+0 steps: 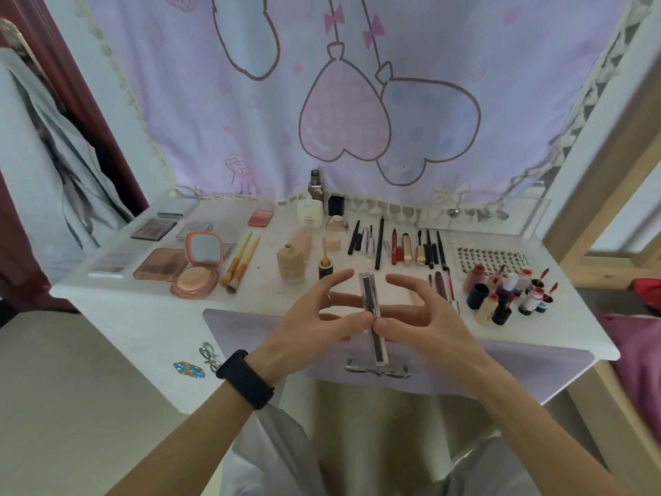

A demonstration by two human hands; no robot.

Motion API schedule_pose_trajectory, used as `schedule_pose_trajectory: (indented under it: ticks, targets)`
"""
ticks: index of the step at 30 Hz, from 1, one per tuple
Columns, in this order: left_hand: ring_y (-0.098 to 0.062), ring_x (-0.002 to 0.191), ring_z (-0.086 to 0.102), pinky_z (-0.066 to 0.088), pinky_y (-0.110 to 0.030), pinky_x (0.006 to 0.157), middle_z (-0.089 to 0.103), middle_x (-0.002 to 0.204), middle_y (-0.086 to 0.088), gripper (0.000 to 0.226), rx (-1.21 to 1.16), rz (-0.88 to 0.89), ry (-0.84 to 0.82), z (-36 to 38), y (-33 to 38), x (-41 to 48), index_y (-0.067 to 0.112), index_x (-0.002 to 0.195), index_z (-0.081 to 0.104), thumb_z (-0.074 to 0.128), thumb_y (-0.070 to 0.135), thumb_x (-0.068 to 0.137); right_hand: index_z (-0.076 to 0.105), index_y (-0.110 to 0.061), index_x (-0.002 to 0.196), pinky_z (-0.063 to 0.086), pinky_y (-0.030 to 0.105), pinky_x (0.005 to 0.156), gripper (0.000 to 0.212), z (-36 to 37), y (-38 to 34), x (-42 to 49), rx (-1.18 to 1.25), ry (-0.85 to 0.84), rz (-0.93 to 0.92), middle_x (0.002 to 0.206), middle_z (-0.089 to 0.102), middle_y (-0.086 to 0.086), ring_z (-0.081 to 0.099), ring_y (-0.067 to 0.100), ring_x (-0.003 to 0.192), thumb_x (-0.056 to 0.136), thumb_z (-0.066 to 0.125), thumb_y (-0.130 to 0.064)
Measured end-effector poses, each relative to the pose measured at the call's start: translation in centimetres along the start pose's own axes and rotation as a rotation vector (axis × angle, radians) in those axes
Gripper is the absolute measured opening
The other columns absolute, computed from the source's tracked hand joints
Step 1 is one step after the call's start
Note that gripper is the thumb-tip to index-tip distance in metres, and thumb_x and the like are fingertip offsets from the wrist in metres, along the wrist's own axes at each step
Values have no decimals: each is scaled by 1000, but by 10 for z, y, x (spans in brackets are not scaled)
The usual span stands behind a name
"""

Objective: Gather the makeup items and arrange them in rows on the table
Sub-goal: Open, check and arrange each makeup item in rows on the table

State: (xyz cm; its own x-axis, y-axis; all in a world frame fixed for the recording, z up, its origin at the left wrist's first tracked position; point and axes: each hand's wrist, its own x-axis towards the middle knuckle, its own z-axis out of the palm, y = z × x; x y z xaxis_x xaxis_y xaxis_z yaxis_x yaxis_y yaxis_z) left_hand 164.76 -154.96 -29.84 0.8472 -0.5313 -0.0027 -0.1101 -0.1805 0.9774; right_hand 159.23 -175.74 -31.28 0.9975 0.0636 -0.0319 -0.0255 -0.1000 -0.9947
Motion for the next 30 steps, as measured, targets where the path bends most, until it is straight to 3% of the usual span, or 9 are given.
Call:
schedule_pose_trajectory:
  ticks: [6, 9, 12, 17, 21, 25, 27, 29, 30]
  targets:
    - [-20, 104, 70, 60, -42, 85, 68, 108, 20, 72, -10, 28, 54, 7, 2, -1, 47, 139, 50, 73, 44, 70, 48, -37, 137, 54, 35, 94, 73, 6, 4, 2, -20, -1, -54, 113, 76, -5, 73, 16, 106, 74, 85, -44]
    - [-24, 96, 73, 60, -44, 84, 71, 108, 14, 76, -47, 1, 74, 8, -1, 0, 44, 140, 51, 72, 38, 66, 58, -28, 132, 59, 31, 91, 70, 13, 5, 2, -45, 19, -44, 111, 77, -8, 73, 13, 104, 71, 84, -46]
    - [-24, 91, 74, 61, -46, 81, 73, 107, 6, 81, -94, -46, 116, 9, -2, 0, 40, 139, 54, 71, 35, 60, 71, -21, 119, 58, 25, 90, 48, 18, 6, 1, -46, 52, -43, 105, 78, -5, 75, 14, 101, 76, 84, -36]
    - [-27, 91, 75, 60, -49, 83, 75, 108, -1, 89, -185, -108, 123, 10, 0, -3, 30, 143, 51, 72, 32, 57, 74, -19, 119, 57, 36, 95, 32, 22, 6, 3, -114, 100, -28, 102, 79, -6, 75, 13, 97, 87, 79, -22]
    - [-27, 91, 75, 60, -47, 83, 76, 105, -2, 90, -230, -139, 137, 9, 0, -6, 27, 143, 50, 72, 31, 57, 76, -26, 113, 55, 13, 85, 25, 24, 5, 2, -161, 89, -23, 96, 79, -9, 75, 8, 94, 89, 75, -20]
    - [-27, 92, 74, 61, -45, 84, 76, 105, -4, 81, -255, -155, 136, 8, 0, -10, 23, 145, 49, 71, 20, 67, 76, -31, 105, 38, -8, 70, 22, 27, 5, 3, -222, 82, -12, 78, 73, -28, 61, -25, 83, 91, 72, -15]
    - [-29, 93, 74, 60, -47, 86, 76, 105, -8, 74, -289, -174, 140, 8, -1, -12, 21, 143, 52, 71, 15, 72, 74, -40, 96, 33, -11, 66, 25, 29, 6, 4, -251, 79, 4, 73, 71, -32, 63, -22, 82, 92, 70, -16]
    - [-31, 94, 74, 60, -45, 85, 75, 106, -13, 57, -342, -195, 128, 5, -1, -15, 16, 137, 58, 69, 10, 81, 80, -26, 88, 41, -3, 77, 17, 30, 7, 4, -225, 93, -21, 84, 73, -17, 58, -15, 96, 95, 66, -21]
    - [-33, 93, 74, 60, -42, 82, 74, 106, -15, 44, -378, -197, 110, 4, 0, -17, 14, 130, 64, 66, 10, 87, 81, -11, 82, 35, 22, 85, 28, 30, 7, 4, -191, 91, -27, 94, 68, -7, 48, -8, 101, 96, 65, -29]
